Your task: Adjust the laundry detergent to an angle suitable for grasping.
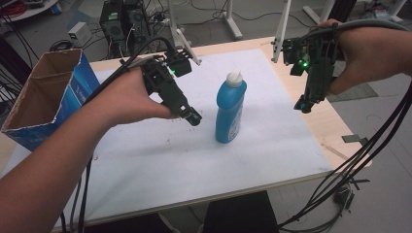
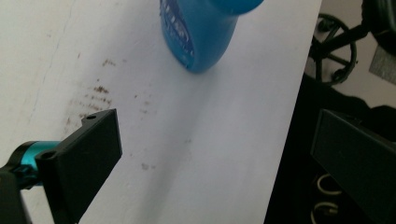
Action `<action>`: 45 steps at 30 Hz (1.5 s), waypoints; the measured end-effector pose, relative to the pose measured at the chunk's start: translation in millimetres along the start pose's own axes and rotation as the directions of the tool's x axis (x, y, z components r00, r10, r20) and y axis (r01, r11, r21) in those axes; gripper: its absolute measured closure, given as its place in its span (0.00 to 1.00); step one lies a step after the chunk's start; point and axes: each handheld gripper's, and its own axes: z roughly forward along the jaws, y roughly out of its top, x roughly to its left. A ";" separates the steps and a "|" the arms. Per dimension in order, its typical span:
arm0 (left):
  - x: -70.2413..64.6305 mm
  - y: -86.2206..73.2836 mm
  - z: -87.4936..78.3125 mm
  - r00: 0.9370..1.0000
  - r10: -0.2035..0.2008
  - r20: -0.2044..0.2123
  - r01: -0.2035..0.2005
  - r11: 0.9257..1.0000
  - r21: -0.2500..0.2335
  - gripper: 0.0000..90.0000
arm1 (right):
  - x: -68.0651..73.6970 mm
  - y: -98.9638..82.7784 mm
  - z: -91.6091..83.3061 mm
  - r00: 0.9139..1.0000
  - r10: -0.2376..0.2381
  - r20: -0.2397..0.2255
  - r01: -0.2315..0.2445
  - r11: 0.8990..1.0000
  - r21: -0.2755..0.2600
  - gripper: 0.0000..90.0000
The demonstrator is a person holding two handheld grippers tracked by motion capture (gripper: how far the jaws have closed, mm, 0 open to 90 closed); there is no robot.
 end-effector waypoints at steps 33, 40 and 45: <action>-24.8 53.2 54.9 0.979 -0.149 -0.136 0.112 0.961 -0.252 0.02 | -1.6 -7.3 3.0 1.000 0.003 -0.005 -0.003 1.000 -0.004 0.01; -34.8 63.7 66.3 0.972 -0.132 -0.193 0.081 0.965 -0.251 0.02 | -1.3 -7.2 4.5 1.000 -0.003 -0.011 0.002 1.000 -0.010 0.01; -34.1 67.7 72.2 0.962 -0.143 -0.233 0.081 0.963 -0.258 0.02 | -0.5 -7.9 2.9 1.000 -0.002 -0.008 0.002 1.000 -0.014 0.01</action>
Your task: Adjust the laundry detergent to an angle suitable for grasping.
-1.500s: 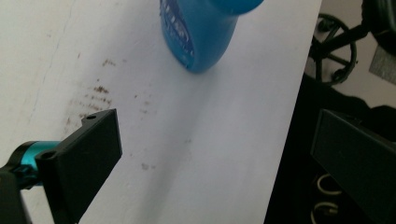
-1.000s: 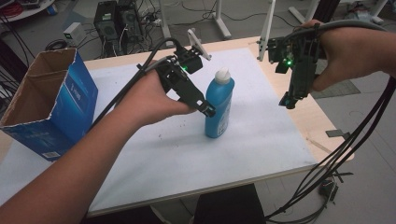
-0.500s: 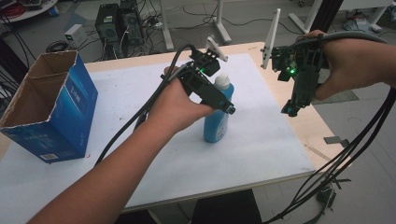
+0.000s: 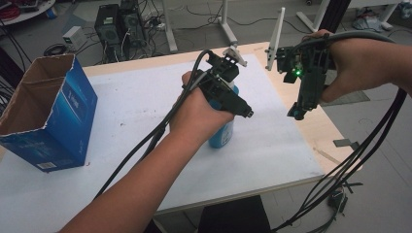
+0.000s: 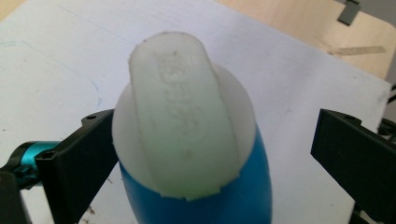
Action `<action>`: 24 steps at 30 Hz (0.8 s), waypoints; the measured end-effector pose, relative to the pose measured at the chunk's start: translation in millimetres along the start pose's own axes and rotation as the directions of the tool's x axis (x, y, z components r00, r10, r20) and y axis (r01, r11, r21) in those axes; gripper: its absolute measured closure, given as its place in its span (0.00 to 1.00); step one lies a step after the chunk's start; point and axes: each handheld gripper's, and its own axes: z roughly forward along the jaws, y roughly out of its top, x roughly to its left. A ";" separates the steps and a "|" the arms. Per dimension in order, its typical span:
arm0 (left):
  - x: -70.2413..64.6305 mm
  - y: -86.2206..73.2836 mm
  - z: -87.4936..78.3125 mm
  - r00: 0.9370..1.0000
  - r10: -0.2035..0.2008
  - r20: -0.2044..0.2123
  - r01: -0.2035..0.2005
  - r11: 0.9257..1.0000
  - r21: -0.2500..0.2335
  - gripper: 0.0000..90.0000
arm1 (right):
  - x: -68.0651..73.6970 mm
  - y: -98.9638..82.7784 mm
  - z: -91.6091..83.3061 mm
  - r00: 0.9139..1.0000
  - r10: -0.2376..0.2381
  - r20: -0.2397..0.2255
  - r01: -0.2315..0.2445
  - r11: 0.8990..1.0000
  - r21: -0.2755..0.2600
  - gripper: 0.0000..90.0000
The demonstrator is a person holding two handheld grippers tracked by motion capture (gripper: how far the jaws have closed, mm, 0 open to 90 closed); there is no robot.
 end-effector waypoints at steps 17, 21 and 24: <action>1.6 0.0 8.3 1.000 -0.003 -0.021 0.003 1.000 0.024 0.14 | 0.1 -0.9 -0.1 1.000 -0.002 0.002 0.002 1.000 -0.010 0.01; 2.4 -0.4 9.3 1.000 -0.002 -0.025 0.002 1.000 0.029 0.16 | 0.4 -0.4 -0.2 1.000 0.001 0.005 -0.001 1.000 -0.003 0.01; 2.7 -0.6 10.1 1.000 0.002 -0.031 -0.001 0.999 0.036 0.19 | 0.1 -0.4 -0.5 1.000 0.000 0.004 0.000 1.000 -0.003 0.01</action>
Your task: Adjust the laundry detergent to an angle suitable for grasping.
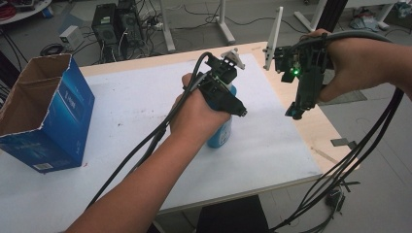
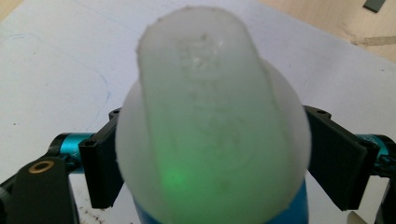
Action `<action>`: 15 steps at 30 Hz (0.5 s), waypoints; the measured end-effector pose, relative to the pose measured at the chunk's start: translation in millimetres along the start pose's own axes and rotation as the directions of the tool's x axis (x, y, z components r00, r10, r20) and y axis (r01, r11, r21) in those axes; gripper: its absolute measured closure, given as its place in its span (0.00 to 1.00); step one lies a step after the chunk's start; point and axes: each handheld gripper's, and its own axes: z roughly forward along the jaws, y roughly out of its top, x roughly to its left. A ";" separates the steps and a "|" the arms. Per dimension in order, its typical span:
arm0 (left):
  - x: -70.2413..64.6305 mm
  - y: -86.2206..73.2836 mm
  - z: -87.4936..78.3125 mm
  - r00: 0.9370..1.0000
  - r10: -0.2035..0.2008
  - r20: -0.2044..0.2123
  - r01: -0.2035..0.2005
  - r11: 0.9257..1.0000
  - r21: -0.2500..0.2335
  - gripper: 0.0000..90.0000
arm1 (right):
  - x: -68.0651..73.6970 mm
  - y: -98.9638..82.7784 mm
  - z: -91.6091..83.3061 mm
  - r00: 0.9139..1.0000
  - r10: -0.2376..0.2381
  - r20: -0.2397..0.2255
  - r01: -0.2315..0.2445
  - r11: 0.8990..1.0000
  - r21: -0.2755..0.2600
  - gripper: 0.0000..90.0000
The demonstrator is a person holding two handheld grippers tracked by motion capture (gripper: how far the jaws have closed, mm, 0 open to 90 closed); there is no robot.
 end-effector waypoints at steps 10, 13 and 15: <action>0.1 0.0 0.9 1.000 -0.013 0.004 0.013 1.000 0.001 0.26 | -0.4 2.0 1.4 1.000 -0.003 -0.001 0.003 1.000 0.000 0.01; 0.4 -0.1 1.0 1.000 -0.006 -0.001 0.006 1.000 0.005 0.26 | -0.9 2.3 1.6 1.000 -0.006 -0.002 0.006 1.000 -0.002 0.01; 1.0 -0.5 2.0 1.000 -0.009 0.000 0.009 1.000 0.008 0.26 | -1.1 2.2 2.0 1.000 -0.003 -0.002 0.003 1.000 -0.001 0.01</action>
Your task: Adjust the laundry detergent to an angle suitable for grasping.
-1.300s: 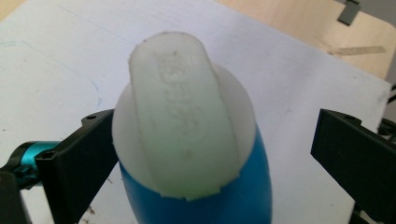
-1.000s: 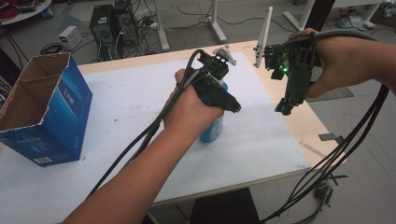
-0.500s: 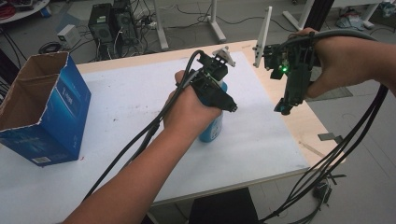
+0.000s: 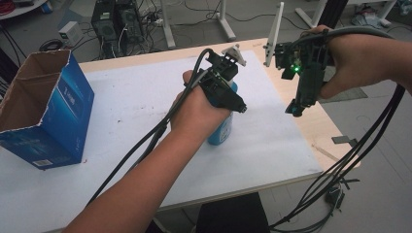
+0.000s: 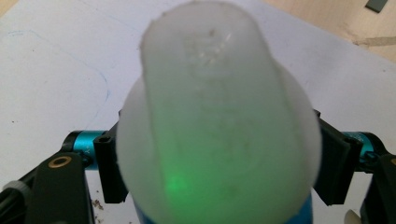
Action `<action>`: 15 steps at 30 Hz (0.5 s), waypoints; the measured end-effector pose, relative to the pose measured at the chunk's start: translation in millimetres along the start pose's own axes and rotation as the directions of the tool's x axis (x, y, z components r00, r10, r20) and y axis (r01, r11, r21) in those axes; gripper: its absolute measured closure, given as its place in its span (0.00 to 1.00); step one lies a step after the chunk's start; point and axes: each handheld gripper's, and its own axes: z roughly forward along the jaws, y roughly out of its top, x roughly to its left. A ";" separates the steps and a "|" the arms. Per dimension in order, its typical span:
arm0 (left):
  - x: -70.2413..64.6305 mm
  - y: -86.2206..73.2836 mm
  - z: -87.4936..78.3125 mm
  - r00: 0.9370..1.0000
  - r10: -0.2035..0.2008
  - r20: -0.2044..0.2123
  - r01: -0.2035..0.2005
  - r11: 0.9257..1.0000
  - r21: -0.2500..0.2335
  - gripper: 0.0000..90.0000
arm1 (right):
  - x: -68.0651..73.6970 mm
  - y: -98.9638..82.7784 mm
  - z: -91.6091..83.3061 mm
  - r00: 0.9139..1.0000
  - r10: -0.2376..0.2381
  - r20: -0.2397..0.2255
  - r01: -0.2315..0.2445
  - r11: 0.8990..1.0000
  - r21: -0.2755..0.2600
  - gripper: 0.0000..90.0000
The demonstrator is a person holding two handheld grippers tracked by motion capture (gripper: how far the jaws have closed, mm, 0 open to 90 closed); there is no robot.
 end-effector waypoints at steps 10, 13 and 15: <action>1.0 -0.2 1.7 1.000 0.000 0.000 0.000 1.000 0.001 0.33 | -0.6 -0.1 0.4 1.000 -0.004 0.001 0.004 1.000 0.003 0.01; 1.1 -0.2 1.9 1.000 -0.002 0.003 0.002 1.000 0.000 0.33 | -1.0 -0.4 0.8 1.000 -0.003 0.002 0.003 1.000 -0.002 0.01; 1.0 -0.3 2.6 1.000 -0.003 -0.002 0.003 1.000 0.001 0.33 | -1.3 -0.3 0.9 1.000 -0.005 0.003 0.005 1.000 -0.001 0.01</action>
